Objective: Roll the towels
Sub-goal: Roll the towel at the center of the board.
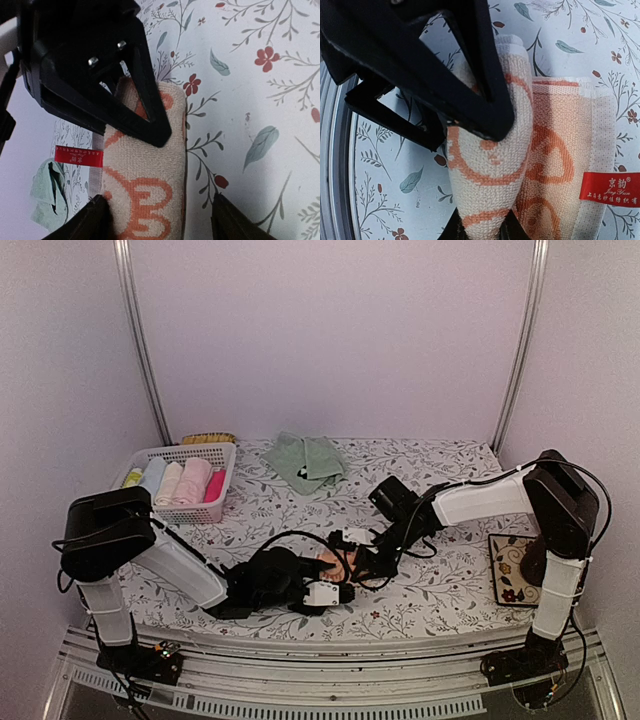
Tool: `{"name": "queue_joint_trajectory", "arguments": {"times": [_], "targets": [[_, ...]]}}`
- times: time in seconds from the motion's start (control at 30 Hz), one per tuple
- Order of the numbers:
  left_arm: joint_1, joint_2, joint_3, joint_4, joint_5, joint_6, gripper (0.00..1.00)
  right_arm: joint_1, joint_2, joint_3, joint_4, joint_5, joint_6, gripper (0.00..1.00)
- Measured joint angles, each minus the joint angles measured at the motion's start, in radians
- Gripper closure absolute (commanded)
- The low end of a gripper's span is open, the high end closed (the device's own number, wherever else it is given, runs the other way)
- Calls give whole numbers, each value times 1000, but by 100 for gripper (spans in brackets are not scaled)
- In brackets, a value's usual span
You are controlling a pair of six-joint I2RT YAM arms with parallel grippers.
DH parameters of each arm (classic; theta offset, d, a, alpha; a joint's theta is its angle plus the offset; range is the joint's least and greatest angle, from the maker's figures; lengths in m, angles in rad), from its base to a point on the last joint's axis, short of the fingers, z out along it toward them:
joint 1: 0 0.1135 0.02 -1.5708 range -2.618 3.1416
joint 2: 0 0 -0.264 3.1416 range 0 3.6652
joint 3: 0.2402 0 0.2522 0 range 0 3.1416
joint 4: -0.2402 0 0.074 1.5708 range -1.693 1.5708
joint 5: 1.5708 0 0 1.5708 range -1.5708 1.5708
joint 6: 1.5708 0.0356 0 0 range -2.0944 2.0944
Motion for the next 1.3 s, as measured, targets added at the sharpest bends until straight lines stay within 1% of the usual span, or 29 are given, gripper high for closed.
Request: {"name": "queue_joint_trajectory", "arguments": {"times": [0.1, 0.17, 0.23, 0.27, 0.3, 0.37, 0.47, 0.53, 0.57, 0.63, 0.67, 0.8, 0.87, 0.93, 1.03, 1.3], "targets": [[0, 23, 26, -15, -10, 2, 39, -2, 1, 1, -3, -3, 0, 82], [0, 35, 42, -25, -16, -2, 46, -3, 1, 2, -5, -4, -1, 82], [1, 46, 56, -39, -25, -7, 48, -3, 1, 2, -5, -5, -3, 82], [2, 50, 63, -43, -28, -10, 51, -3, 1, 2, -6, -5, -3, 82], [3, 56, 73, -53, -34, -12, 52, -3, 1, 2, -6, -5, -4, 78], [5, 63, 89, -71, -40, -18, 55, -3, 1, 2, -8, -5, -5, 74], [12, 66, 107, -104, -41, -31, 68, -3, 1, 2, -12, -6, -12, 66], [15, 66, 120, -134, -33, -42, 80, -3, 1, 2, -13, -5, -17, 58], [17, 66, 129, -153, -27, -49, 82, -3, 0, 0, -12, -3, -19, 53], [23, 66, 151, -196, -6, -60, 89, -3, -13, -23, 0, 8, -22, 48], [26, 65, 166, -220, 11, -67, 91, -3, -24, -36, 4, 16, -19, 47], [44, 64, 223, -320, 90, -100, 89, -3, -97, -95, 17, 64, -8, 39], [56, 64, 251, -372, 121, -116, 88, -3, -143, -124, 26, 108, 8, 29], [72, 64, 286, -437, 158, -136, 87, -4, -189, -151, 43, 165, 29, 25], [95, 64, 334, -525, 214, -166, 85, -4, -264, -209, 102, 249, 51, 22], [149, 80, 484, -787, 363, -232, 79, 5, -432, -414, 316, 418, 49, 21]]}}
